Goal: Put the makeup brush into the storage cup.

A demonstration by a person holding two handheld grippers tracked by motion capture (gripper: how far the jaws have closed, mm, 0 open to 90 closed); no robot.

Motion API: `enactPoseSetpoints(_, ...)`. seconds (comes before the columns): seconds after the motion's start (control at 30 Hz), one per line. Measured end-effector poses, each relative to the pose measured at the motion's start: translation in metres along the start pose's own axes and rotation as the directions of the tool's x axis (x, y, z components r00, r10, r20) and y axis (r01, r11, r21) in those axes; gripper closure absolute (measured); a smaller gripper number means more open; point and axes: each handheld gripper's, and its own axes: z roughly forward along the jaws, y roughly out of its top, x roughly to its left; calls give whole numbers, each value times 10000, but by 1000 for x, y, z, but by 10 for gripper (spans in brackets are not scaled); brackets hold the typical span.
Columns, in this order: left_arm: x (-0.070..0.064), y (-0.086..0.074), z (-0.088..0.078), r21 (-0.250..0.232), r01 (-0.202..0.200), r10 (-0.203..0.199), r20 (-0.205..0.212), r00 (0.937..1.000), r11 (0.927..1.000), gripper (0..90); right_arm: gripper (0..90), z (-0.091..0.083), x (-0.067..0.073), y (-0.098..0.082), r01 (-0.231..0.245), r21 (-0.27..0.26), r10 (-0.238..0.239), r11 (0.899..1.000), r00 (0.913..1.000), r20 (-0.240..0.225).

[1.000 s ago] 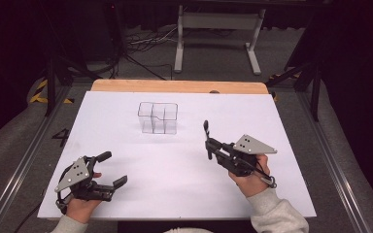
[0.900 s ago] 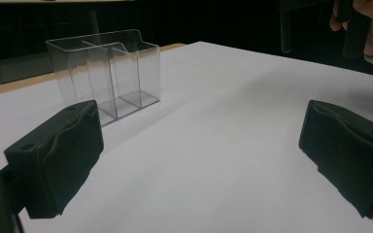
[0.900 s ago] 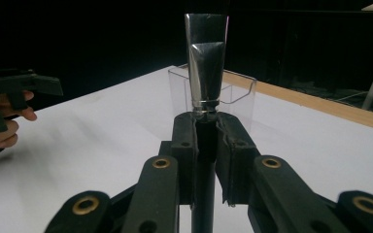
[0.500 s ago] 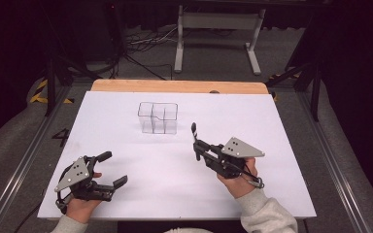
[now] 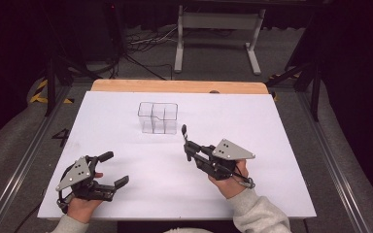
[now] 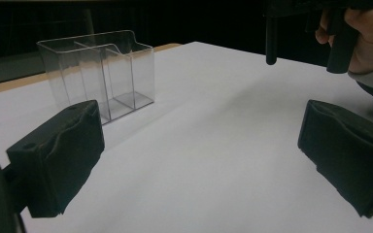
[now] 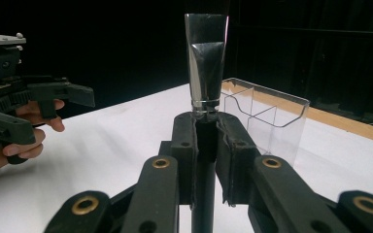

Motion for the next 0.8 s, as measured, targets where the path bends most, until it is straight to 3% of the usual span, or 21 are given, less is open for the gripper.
enactPoseSetpoints(0.13,0,2,1,25,-142,142,44,9999,9999,33,789,0,1,-2,71,39,-71,10000,10000,-35)
enactPoseSetpoints(0.33,-1,12,8,-35,32,-31,332,9994,10000,37,789,1,2,-3,108,82,-108,9999,9999,-62)
enactPoseSetpoints(0.53,-1,24,25,161,-263,252,699,9972,9995,46,789,0,1,-4,87,166,-86,9998,10000,-42)
enactPoseSetpoints(0.8,-4,47,50,57,-276,266,1336,9907,9996,37,789,0,-1,-5,48,199,-47,9998,10000,-31)
